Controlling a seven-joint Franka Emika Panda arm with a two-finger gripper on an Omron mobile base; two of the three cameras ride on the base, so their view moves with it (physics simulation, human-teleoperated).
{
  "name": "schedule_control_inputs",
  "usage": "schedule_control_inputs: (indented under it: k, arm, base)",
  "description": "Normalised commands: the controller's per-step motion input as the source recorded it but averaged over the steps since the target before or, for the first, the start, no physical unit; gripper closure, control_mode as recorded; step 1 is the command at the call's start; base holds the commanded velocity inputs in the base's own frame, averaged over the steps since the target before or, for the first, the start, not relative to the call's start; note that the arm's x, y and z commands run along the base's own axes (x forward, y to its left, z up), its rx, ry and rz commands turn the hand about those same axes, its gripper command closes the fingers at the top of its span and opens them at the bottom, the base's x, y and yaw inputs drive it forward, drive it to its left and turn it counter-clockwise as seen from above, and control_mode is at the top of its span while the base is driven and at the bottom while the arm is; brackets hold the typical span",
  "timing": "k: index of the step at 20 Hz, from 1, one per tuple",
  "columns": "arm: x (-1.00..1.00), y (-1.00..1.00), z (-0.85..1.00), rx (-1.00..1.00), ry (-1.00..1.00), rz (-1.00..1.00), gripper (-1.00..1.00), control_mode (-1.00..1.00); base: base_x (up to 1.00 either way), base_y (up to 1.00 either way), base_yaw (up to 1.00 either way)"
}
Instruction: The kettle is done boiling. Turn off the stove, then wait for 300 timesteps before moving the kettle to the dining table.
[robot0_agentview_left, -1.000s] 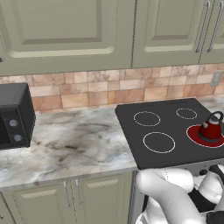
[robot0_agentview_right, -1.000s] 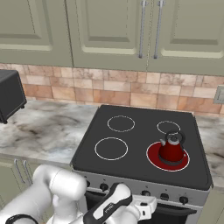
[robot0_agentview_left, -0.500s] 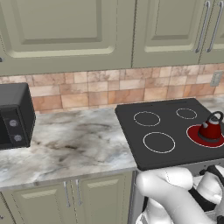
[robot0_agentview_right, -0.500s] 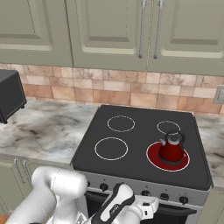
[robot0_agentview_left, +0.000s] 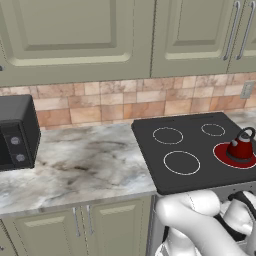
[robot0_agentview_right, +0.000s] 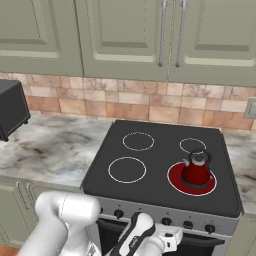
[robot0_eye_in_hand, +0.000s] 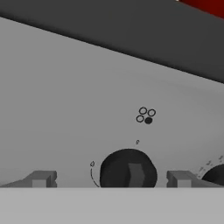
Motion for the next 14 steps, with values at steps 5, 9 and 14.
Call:
schedule_control_inputs:
  k: [5,9,14]
  arm:
    - [0.14,-0.09,-0.09,0.00,0.00,0.00,-1.00,-1.00]
    - [0.10,-0.07,-0.07,0.00,0.00,0.00,-1.00,-1.00]
    - [0.11,-0.04,-0.13,0.00,0.00,0.00,-1.00,-1.00]
  base:
    - [0.00,0.00,0.00]
    - [0.00,0.00,0.00]
    - [0.00,0.00,0.00]
